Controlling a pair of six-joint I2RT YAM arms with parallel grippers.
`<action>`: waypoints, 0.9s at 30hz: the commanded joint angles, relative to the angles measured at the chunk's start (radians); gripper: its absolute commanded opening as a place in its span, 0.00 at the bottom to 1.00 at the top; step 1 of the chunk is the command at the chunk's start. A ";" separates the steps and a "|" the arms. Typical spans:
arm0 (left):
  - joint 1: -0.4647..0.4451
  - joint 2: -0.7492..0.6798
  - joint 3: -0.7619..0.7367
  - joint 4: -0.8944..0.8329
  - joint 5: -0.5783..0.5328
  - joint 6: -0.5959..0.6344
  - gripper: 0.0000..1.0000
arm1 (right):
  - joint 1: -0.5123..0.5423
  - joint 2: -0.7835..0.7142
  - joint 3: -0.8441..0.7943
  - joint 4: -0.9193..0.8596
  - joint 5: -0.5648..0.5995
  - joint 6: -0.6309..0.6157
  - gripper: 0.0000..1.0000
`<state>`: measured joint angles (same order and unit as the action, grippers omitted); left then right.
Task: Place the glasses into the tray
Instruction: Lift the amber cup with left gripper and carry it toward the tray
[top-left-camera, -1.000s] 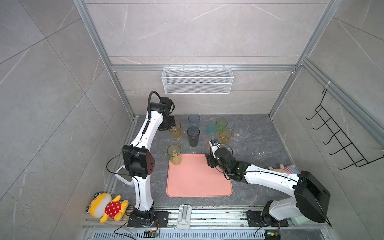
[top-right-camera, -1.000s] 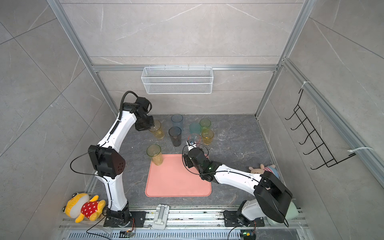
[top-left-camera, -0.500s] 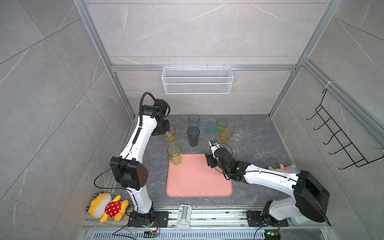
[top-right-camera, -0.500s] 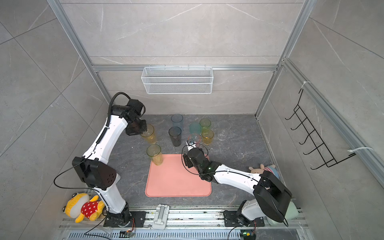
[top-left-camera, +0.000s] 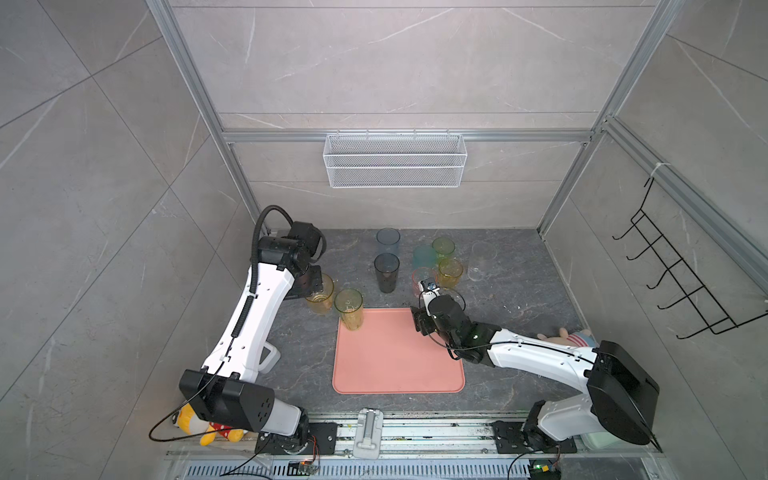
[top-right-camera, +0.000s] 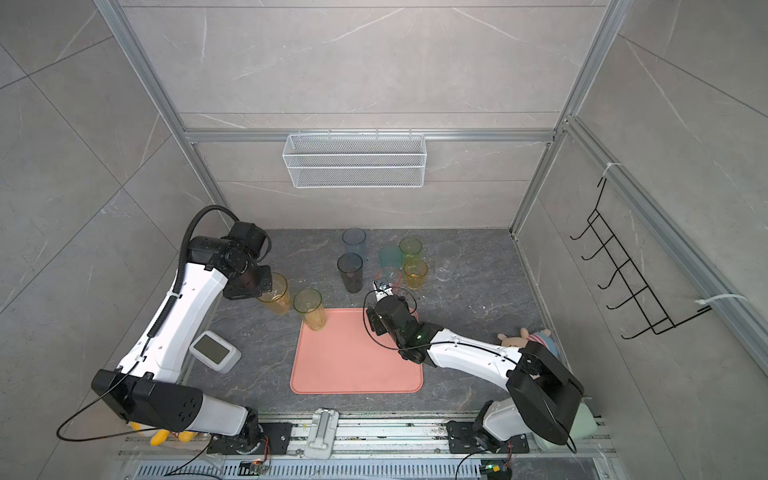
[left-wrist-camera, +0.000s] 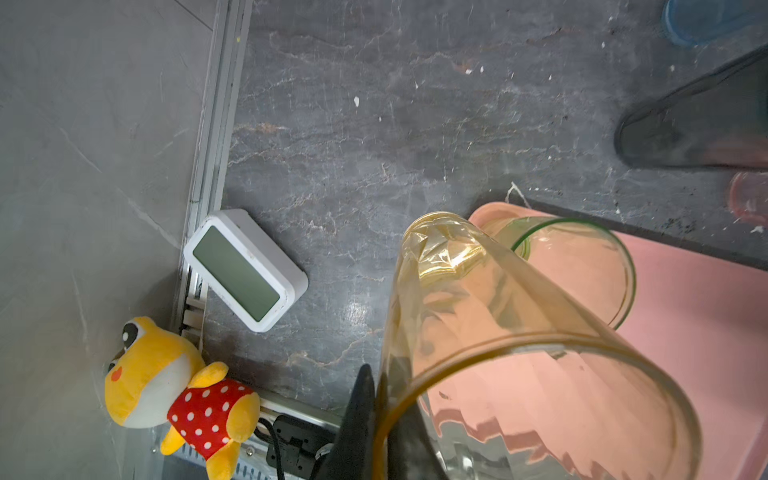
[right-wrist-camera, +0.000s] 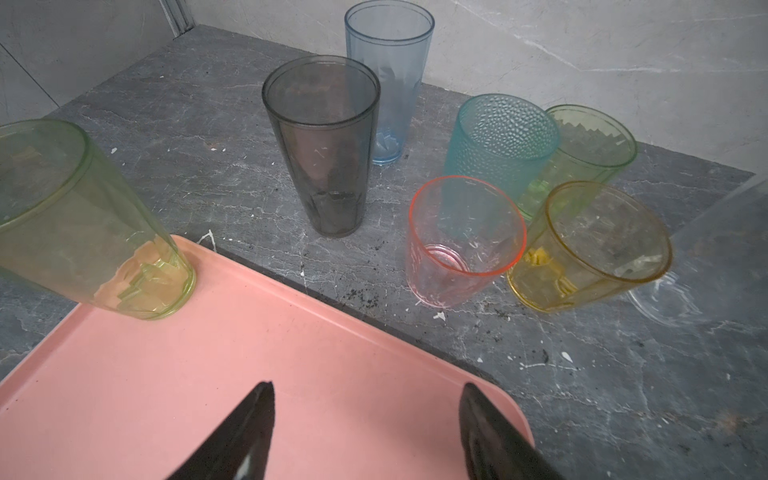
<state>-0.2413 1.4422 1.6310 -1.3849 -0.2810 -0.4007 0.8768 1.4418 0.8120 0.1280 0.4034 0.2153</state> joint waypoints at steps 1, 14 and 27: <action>0.005 -0.060 -0.053 -0.033 -0.005 -0.019 0.00 | 0.006 0.017 0.025 -0.005 0.022 -0.010 0.71; 0.004 -0.191 -0.250 -0.066 0.057 -0.004 0.00 | 0.006 0.015 0.025 -0.008 0.035 -0.013 0.71; -0.066 -0.226 -0.423 0.095 0.163 -0.030 0.00 | 0.006 0.002 0.022 -0.012 0.040 -0.015 0.71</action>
<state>-0.2810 1.2263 1.2114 -1.3415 -0.1471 -0.4091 0.8768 1.4487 0.8139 0.1280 0.4240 0.2123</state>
